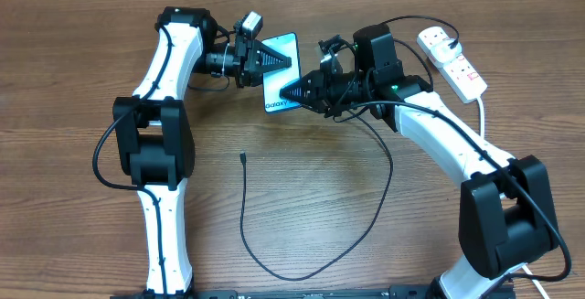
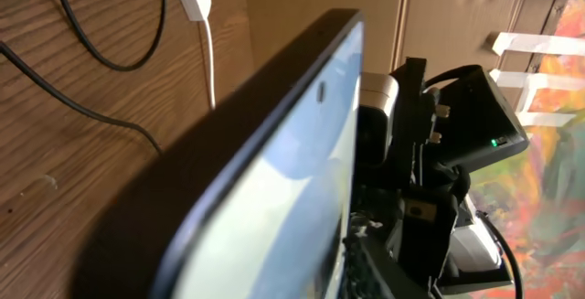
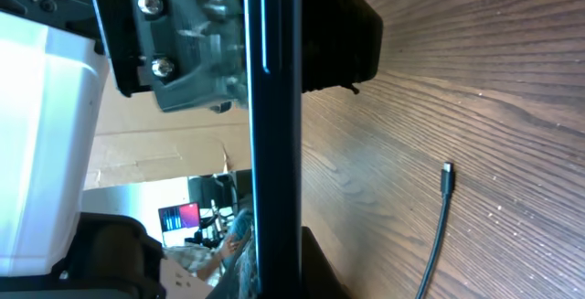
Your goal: Plug charger to phone and switch on socket
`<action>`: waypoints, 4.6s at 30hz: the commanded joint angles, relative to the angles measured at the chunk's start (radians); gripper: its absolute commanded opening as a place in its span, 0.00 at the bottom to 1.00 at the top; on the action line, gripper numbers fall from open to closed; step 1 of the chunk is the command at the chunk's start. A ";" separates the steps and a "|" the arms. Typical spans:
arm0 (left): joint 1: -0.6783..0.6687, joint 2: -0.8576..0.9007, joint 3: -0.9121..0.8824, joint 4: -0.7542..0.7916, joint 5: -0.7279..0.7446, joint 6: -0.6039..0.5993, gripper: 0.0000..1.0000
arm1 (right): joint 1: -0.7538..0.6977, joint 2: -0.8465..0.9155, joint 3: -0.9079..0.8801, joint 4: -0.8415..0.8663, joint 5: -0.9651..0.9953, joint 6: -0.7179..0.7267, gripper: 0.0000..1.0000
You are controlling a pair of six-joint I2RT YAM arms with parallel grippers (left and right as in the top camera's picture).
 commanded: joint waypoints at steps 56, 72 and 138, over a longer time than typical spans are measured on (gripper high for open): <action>0.035 -0.015 0.018 -0.158 -0.335 -0.488 0.04 | -0.119 0.000 0.006 -0.484 0.562 -0.325 1.00; -0.072 -0.093 0.015 -0.158 -0.219 -0.487 0.04 | -0.312 -0.021 0.092 -0.742 0.584 -0.405 1.00; -0.159 -0.476 0.012 -0.138 -0.339 -0.883 0.04 | -0.510 -0.023 0.115 -0.763 0.658 -0.405 1.00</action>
